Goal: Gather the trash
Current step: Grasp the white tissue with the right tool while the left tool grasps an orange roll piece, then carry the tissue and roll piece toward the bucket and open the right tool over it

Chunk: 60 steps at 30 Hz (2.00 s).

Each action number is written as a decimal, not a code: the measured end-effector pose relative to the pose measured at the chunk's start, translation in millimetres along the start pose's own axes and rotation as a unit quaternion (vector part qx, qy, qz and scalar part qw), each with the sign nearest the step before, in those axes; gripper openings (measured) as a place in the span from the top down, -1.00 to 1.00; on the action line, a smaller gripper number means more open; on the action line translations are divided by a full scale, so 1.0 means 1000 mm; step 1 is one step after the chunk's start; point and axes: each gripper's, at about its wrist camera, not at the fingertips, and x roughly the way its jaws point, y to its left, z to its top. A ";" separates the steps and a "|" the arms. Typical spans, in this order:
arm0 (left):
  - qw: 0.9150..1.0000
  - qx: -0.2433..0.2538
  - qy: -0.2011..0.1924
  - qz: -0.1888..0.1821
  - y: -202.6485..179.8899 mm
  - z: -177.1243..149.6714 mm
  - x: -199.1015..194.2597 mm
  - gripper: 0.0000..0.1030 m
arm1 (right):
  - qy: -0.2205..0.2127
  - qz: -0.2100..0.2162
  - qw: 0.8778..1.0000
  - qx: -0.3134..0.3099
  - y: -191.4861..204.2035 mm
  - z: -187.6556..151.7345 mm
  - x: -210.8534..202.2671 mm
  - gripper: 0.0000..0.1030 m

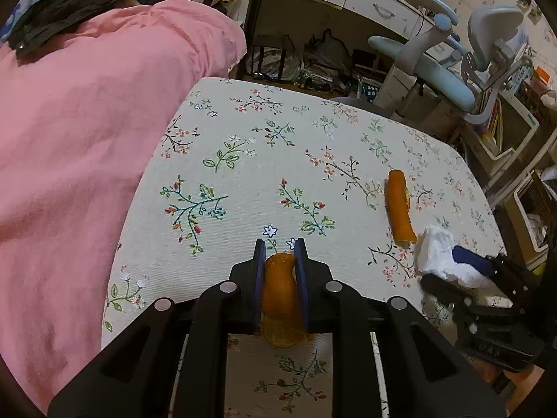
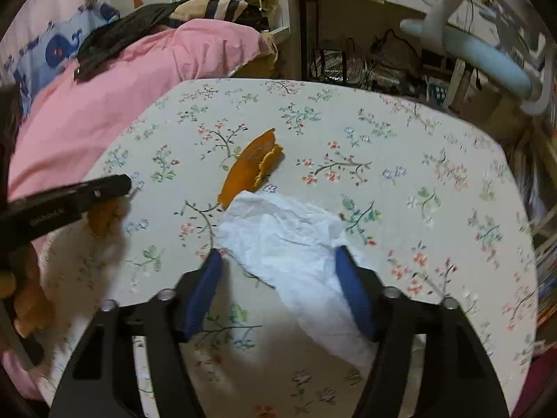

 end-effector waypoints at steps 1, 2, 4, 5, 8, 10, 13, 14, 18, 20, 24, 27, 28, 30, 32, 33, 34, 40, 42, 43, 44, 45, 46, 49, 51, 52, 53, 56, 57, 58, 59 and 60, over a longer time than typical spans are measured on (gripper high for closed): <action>1.000 0.002 0.001 0.002 -0.001 0.000 0.000 0.69 | -0.001 -0.004 1.000 -0.003 -0.001 0.000 -0.001 0.28; 1.000 0.003 0.002 0.000 -0.001 0.001 -0.001 0.69 | -0.002 -0.001 1.000 0.004 -0.007 0.001 -0.002 0.40; 1.000 0.004 0.001 -0.008 0.002 0.003 -0.007 0.69 | 0.004 0.017 0.999 0.030 -0.020 0.003 -0.002 0.85; 1.000 0.004 -0.001 -0.009 0.005 0.003 -0.010 0.69 | 0.007 0.026 0.999 0.040 -0.025 0.002 -0.004 0.85; 1.000 -0.006 -0.005 -0.013 0.019 0.006 -0.022 0.69 | 0.004 0.034 0.999 0.043 -0.025 0.001 -0.012 0.87; 1.000 -0.017 -0.005 -0.014 0.029 0.008 -0.027 0.69 | -0.001 0.047 0.998 0.044 -0.023 -0.002 -0.023 0.87; 1.000 -0.026 -0.010 -0.011 0.039 0.009 -0.031 0.68 | -0.005 0.071 0.996 0.052 -0.023 -0.003 -0.033 0.87; 1.000 -0.022 -0.009 -0.011 0.039 0.008 -0.031 0.66 | -0.005 0.082 0.995 0.058 -0.023 -0.004 -0.035 0.87; 1.000 0.001 0.006 0.009 0.036 0.007 -0.029 0.19 | 0.008 0.109 0.992 0.070 -0.025 -0.010 -0.034 0.87; 1.000 0.007 0.026 0.015 0.033 0.005 -0.023 0.09 | 0.015 0.114 0.991 0.073 -0.026 -0.013 -0.031 0.87; 0.998 0.024 0.040 0.035 0.023 -0.001 -0.015 0.02 | 0.026 0.121 0.990 0.072 -0.024 -0.016 -0.025 0.87; 0.998 0.023 0.034 0.051 0.016 -0.002 -0.012 0.02 | 0.030 0.124 0.990 0.066 -0.020 -0.017 -0.025 0.87; 0.998 0.028 0.031 0.054 0.013 -0.003 -0.011 0.02 | 0.030 0.124 0.990 0.065 -0.020 -0.018 -0.025 0.87; 0.997 0.043 0.031 0.054 0.007 -0.005 -0.009 0.44 | 0.031 0.127 0.989 0.066 -0.019 -0.018 -0.026 0.87; 0.998 0.036 0.037 0.038 0.007 -0.005 -0.011 0.61 | 0.031 0.132 0.988 0.071 -0.019 -0.018 -0.027 0.87; 0.998 0.031 0.037 0.033 0.007 -0.005 -0.013 0.62 | 0.030 0.135 0.988 0.073 -0.020 -0.019 -0.028 0.87; 0.998 0.030 0.033 0.032 0.007 -0.006 -0.017 0.62 | 0.030 0.139 0.987 0.076 -0.019 -0.019 -0.029 0.87; 0.999 0.029 0.001 0.011 -0.006 -0.013 -0.049 0.63 | 0.014 0.170 0.980 0.100 -0.015 -0.021 -0.047 0.87; 0.999 0.034 -0.013 0.006 -0.013 -0.017 -0.063 0.63 | 0.003 0.181 0.978 0.106 -0.012 -0.022 -0.057 0.87; 0.999 0.036 -0.018 0.004 -0.016 -0.020 -0.068 0.63 | -0.001 0.185 0.977 0.108 -0.011 -0.022 -0.062 0.87; 0.999 0.039 -0.025 0.001 -0.020 -0.023 -0.076 0.63 | -0.008 0.191 0.975 0.110 -0.009 -0.024 -0.069 0.87; 0.999 0.041 -0.030 0.000 -0.024 -0.026 -0.081 0.63 | -0.012 0.194 0.975 0.111 -0.008 -0.025 -0.072 0.87; 0.998 0.045 -0.037 0.001 -0.028 -0.031 -0.090 0.63 | -0.016 0.198 0.973 0.113 -0.007 -0.026 -0.077 0.87; 0.997 0.056 -0.051 0.004 -0.039 -0.043 -0.107 0.63 | -0.030 0.214 0.968 0.124 -0.006 -0.033 -0.093 0.87; 0.996 0.061 -0.057 0.005 -0.045 -0.050 -0.116 0.63 | -0.039 0.221 0.966 0.131 -0.006 -0.038 -0.103 0.87; 0.996 0.063 -0.062 0.005 -0.048 -0.054 -0.122 0.63 | -0.044 0.224 0.964 0.135 -0.007 -0.041 -0.108 0.87; 0.996 0.066 -0.066 0.007 -0.052 -0.058 -0.128 0.63 | -0.049 0.229 0.962 0.139 -0.007 -0.044 -0.114 0.87; 0.994 0.074 -0.076 0.014 -0.061 -0.072 -0.144 0.63 | -0.071 0.244 0.956 0.146 -0.007 -0.053 -0.135 0.87; 0.994 0.076 -0.080 0.017 -0.064 -0.076 -0.150 0.63 | -0.079 0.249 0.954 0.149 -0.008 -0.056 -0.142 0.87; 0.993 0.078 -0.085 0.019 -0.066 -0.080 -0.156 0.63 | -0.086 0.254 0.951 0.153 -0.008 -0.058 -0.147 0.87; 0.992 0.081 -0.090 0.022 -0.069 -0.085 -0.163 0.63 | -0.095 0.259 0.948 0.159 -0.010 -0.062 -0.154 0.87; 0.992 0.082 -0.095 0.024 -0.070 -0.088 -0.169 0.63 | -0.099 0.263 0.946 0.163 -0.011 -0.064 -0.157 0.87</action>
